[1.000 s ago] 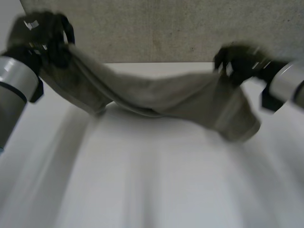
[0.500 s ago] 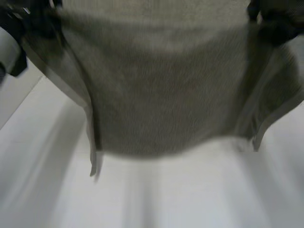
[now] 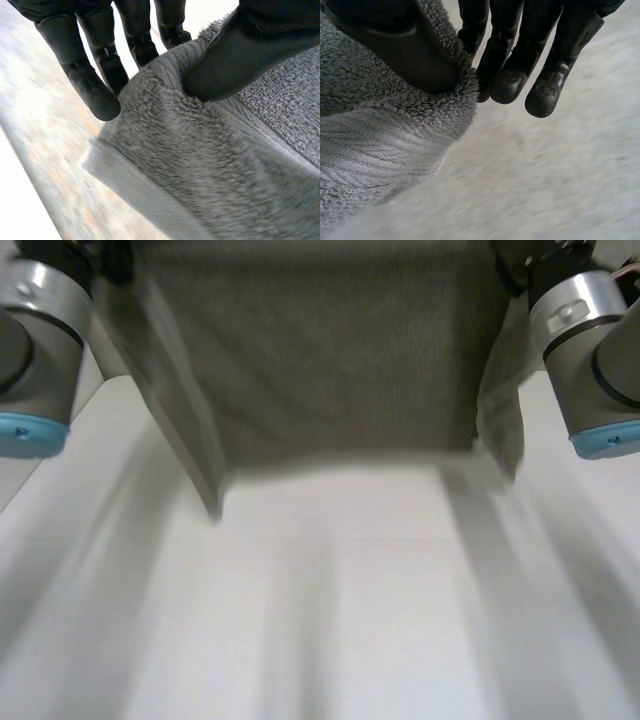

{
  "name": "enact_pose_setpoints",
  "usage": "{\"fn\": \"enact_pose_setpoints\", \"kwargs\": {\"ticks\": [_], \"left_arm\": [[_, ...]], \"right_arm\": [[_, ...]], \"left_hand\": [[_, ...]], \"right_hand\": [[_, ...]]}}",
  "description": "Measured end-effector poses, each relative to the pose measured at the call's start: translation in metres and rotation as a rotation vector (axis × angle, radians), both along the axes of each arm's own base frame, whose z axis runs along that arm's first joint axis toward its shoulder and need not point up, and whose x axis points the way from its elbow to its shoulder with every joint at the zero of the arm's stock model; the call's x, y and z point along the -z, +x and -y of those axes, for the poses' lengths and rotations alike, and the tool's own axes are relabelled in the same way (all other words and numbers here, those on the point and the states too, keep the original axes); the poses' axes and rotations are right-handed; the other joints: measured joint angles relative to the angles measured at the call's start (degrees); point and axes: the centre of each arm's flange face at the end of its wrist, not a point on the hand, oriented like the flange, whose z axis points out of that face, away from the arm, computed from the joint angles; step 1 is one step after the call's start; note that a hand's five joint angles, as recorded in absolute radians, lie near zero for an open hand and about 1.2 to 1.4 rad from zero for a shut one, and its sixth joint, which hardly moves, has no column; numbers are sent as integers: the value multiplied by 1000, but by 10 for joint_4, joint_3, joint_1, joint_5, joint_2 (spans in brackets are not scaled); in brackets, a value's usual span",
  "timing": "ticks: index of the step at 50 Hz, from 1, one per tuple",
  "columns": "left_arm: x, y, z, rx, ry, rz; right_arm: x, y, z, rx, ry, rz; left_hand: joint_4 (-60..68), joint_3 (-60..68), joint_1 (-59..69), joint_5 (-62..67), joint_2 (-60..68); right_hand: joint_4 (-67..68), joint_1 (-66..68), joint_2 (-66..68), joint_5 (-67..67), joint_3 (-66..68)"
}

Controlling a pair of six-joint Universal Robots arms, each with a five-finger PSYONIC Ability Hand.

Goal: Fold the towel.

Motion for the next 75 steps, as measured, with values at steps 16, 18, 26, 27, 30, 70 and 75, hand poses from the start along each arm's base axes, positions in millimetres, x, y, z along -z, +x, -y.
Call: {"fn": "enact_pose_setpoints", "kwargs": {"ticks": [16, 18, 26, 27, 30, 70, 75], "left_arm": [[115, 21, -38, 12, 366, 63], [135, 24, -46, 16, 430, 85], [181, 30, -72, 47, 568, 175], [182, 30, -73, 47, 570, 186], [184, 31, -74, 46, 570, 205], [171, 36, -72, 27, 525, 196], [171, 39, -70, 17, 524, 193]], "right_arm": [[113, -7, -63, -175, 627, -295], [137, -10, -76, -196, 725, -366], [191, -19, -102, -213, 881, -495], [192, -20, -101, -204, 878, -477], [187, -21, -98, -184, 879, -398], [184, -65, -29, -11, 1257, 76], [187, -63, -31, -13, 1265, 69]], "left_hand": [[0, 1, 8, 11, 0], [0, 1, 8, 11, 0], [0, 1, 8, 11, 0], [0, 1, 8, 11, 0], [0, 1, 8, 11, 0], [0, 1, 8, 11, 0], [0, 1, 8, 11, 0]], "right_hand": [[0, 0, 5, 4, 1], [0, 0, 5, 3, 1], [-492, -492, -484, -507, -498], [-524, -527, -519, -541, -530], [-577, -565, -550, -593, -572], [-247, -241, -230, -243, -249], [-51, -41, -35, -40, -55]]}}
